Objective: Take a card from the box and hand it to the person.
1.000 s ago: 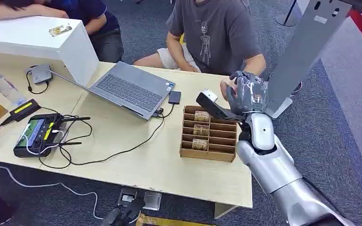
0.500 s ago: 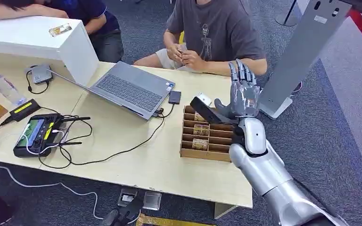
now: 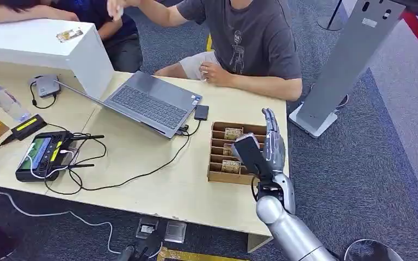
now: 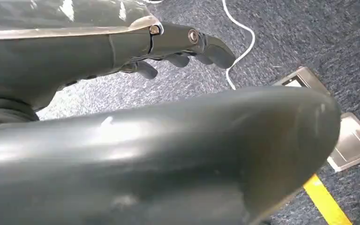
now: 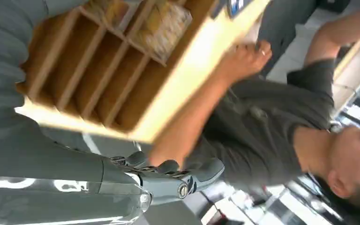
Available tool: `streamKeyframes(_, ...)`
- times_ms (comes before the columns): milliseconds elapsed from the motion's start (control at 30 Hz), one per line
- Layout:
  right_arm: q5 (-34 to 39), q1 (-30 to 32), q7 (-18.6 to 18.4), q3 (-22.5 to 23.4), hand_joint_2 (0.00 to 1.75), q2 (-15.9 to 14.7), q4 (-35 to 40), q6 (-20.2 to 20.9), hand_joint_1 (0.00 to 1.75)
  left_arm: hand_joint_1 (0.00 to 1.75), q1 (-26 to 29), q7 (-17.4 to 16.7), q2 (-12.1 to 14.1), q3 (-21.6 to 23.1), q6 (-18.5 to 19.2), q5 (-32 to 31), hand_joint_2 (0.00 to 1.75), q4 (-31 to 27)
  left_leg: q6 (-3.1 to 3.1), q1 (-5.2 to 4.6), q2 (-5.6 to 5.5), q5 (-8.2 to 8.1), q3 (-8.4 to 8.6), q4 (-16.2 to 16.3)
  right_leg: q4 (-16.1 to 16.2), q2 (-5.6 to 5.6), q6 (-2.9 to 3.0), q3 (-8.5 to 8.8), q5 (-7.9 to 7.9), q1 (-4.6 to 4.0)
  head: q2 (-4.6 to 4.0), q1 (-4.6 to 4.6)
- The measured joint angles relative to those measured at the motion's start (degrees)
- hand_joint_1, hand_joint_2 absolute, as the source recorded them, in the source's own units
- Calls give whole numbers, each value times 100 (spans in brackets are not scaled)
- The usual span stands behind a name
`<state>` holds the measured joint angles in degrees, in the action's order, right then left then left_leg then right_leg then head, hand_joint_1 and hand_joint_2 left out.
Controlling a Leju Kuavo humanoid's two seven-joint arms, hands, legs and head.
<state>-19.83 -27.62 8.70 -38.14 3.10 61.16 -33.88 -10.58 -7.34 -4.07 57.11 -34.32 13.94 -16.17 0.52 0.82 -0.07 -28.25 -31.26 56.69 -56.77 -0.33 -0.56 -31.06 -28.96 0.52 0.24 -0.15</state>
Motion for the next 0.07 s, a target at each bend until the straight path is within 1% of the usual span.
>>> streamKeyframes(67,246,167,90,-4,175,24,13,17,0,0,0,-2,0,0,4,0,0,0,0,0,0,0,-1,0,0,0,0,-1,0,0,0,2)
